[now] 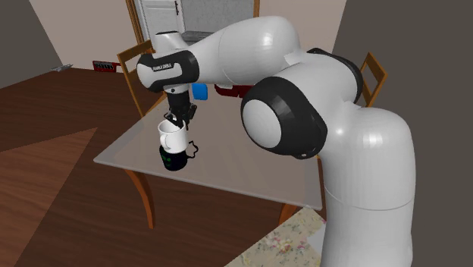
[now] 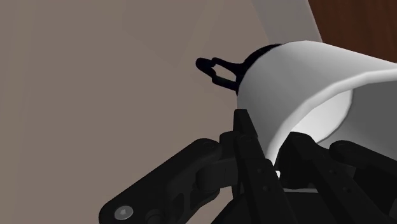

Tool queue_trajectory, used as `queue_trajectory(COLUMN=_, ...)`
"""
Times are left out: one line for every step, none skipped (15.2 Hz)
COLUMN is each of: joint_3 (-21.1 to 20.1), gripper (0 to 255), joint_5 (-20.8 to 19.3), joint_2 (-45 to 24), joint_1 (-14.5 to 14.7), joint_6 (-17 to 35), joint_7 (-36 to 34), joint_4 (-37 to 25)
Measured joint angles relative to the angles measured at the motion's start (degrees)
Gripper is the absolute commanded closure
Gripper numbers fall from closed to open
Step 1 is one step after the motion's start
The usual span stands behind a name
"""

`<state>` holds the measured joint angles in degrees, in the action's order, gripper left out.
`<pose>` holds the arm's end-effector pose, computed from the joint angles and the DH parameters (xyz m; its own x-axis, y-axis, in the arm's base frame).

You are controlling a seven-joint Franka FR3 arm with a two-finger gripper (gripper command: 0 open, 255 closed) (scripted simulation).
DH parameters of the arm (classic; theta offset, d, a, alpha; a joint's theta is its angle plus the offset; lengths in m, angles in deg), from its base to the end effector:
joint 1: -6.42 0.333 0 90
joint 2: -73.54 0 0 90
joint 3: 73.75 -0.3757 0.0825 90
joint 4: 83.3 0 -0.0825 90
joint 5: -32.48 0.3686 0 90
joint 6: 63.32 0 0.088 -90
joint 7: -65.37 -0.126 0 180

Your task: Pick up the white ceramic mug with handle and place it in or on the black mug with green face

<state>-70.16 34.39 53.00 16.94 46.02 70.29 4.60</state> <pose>0.6687 0.0905 0.4933 0.9799 0.1988 0.0172 0.1989 -0.9800 -0.0082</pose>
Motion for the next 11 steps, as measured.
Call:
queue_trajectory(joint_3=0.0, gripper=255, joint_5=0.0, joint_2=0.0, joint_1=0.0, joint_6=0.3, joint_7=0.0, joint_4=0.2)
queue_trajectory(joint_3=0.0, gripper=255, joint_5=0.0, joint_2=0.0, joint_1=0.0, joint_6=0.4, joint_7=0.0, joint_4=0.4)
queue_trajectory(joint_3=0.0, gripper=255, joint_5=0.0, joint_2=0.0, joint_1=0.0, joint_6=0.5, joint_7=0.0, joint_4=0.5)
queue_trajectory(joint_3=0.0, gripper=255, joint_5=0.0, joint_2=0.1, joint_1=0.0, joint_6=0.5, joint_7=0.0, joint_4=0.6)
queue_trajectory(joint_3=0.0, gripper=255, joint_5=0.0, joint_2=0.1, joint_1=0.0, joint_6=0.5, joint_7=0.0, joint_4=0.6)
queue_trajectory(joint_3=0.0, gripper=255, joint_5=0.0, joint_2=0.1, joint_1=0.0, joint_6=0.6, joint_7=0.0, joint_4=0.6)
queue_trajectory(joint_3=0.0, gripper=0, joint_5=0.0, joint_2=0.1, joint_1=0.0, joint_6=0.6, joint_7=0.0, joint_4=0.6)
queue_trajectory(joint_3=0.0, gripper=0, joint_5=0.0, joint_2=0.1, joint_1=0.0, joint_6=0.6, joint_7=0.0, joint_4=0.6)
queue_trajectory(joint_3=0.0, gripper=0, joint_5=0.0, joint_2=0.1, joint_1=0.0, joint_6=0.6, joint_7=0.0, joint_4=0.6)
queue_trajectory(joint_3=0.0, gripper=0, joint_5=0.0, joint_2=0.1, joint_1=0.0, joint_6=0.6, joint_7=0.0, joint_4=0.6)
queue_trajectory(joint_3=0.0, gripper=0, joint_5=0.0, joint_2=0.1, joint_1=0.0, joint_6=0.6, joint_7=0.0, joint_4=0.6)
